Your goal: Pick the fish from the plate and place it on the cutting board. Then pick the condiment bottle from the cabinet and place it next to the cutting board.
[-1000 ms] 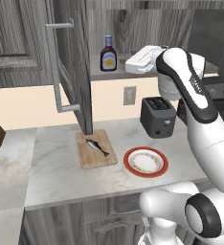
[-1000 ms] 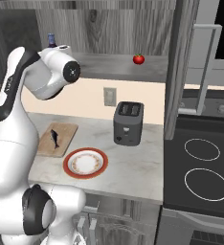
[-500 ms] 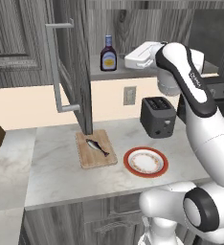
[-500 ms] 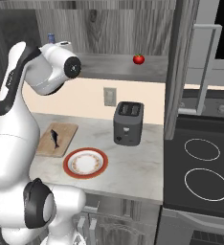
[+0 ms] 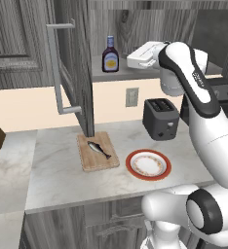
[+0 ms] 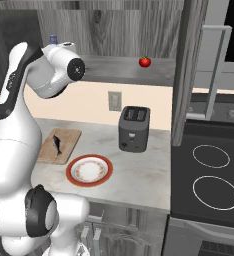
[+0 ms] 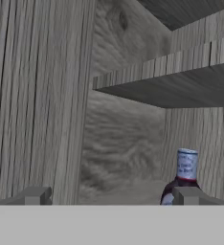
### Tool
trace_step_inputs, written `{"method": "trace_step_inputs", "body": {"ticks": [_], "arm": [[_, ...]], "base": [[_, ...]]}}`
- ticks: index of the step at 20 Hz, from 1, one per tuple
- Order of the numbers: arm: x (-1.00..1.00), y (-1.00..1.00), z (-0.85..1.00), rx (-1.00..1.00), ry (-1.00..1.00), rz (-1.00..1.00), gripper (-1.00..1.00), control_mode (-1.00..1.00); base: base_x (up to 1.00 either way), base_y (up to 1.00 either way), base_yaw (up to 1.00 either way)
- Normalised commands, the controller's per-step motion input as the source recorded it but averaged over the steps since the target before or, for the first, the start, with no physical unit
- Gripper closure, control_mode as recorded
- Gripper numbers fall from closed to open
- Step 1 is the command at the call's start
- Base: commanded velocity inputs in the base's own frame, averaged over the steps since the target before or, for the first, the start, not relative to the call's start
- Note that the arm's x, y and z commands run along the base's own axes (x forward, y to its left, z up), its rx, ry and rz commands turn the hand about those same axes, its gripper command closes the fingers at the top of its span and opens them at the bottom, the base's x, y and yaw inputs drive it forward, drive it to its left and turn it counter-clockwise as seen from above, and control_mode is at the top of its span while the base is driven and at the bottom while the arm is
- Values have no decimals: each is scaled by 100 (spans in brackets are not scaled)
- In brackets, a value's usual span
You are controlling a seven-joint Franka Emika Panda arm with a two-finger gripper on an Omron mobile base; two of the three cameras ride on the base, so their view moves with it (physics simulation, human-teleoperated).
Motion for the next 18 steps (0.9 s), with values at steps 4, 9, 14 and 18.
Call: {"method": "trace_step_inputs", "body": {"ticks": [4, 9, 14, 18], "arm": [[6, 0, 0, 1, 0, 0, -100, -100], [10, 0, 0, 1, -1, 0, -100, -100], [12, 0, 0, 1, -1, 0, -100, -100], [14, 0, 0, 0, -1, 0, -100, -100]], "base": [[0, 0, 0], [0, 0, 0], [0, 0, 0], [0, 0, 0]]}}
